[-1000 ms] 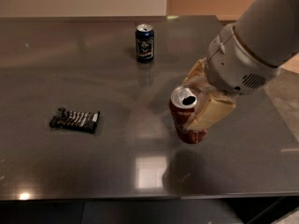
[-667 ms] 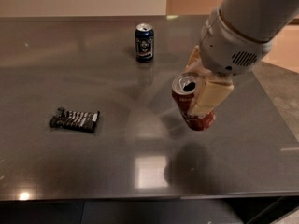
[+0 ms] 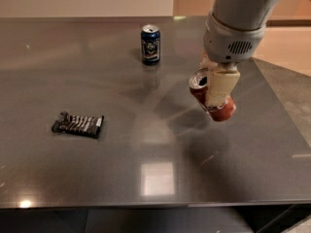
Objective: Knock coke can over
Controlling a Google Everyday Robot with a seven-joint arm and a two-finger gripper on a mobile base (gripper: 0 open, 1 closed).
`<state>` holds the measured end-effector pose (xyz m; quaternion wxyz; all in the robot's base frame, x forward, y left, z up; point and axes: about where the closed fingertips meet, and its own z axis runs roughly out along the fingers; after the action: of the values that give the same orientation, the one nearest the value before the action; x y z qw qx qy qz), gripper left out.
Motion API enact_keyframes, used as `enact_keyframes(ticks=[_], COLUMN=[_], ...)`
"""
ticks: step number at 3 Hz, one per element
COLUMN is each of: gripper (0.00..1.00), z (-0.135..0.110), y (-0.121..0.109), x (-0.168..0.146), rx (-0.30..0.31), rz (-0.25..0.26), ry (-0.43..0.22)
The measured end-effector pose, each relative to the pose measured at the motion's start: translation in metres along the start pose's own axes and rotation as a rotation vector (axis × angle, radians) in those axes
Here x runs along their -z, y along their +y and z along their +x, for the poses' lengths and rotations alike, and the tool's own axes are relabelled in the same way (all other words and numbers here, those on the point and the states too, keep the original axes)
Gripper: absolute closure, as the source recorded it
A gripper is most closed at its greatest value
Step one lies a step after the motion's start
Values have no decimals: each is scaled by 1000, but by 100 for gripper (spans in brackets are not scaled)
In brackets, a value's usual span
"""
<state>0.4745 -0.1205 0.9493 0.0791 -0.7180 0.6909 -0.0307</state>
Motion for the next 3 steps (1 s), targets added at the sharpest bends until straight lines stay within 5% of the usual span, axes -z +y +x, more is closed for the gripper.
enact_keyframes(ticks=[3], gripper=[35], z=[0], y=[-27], x=[-55], rx=[71], rz=[-64], ry=[116])
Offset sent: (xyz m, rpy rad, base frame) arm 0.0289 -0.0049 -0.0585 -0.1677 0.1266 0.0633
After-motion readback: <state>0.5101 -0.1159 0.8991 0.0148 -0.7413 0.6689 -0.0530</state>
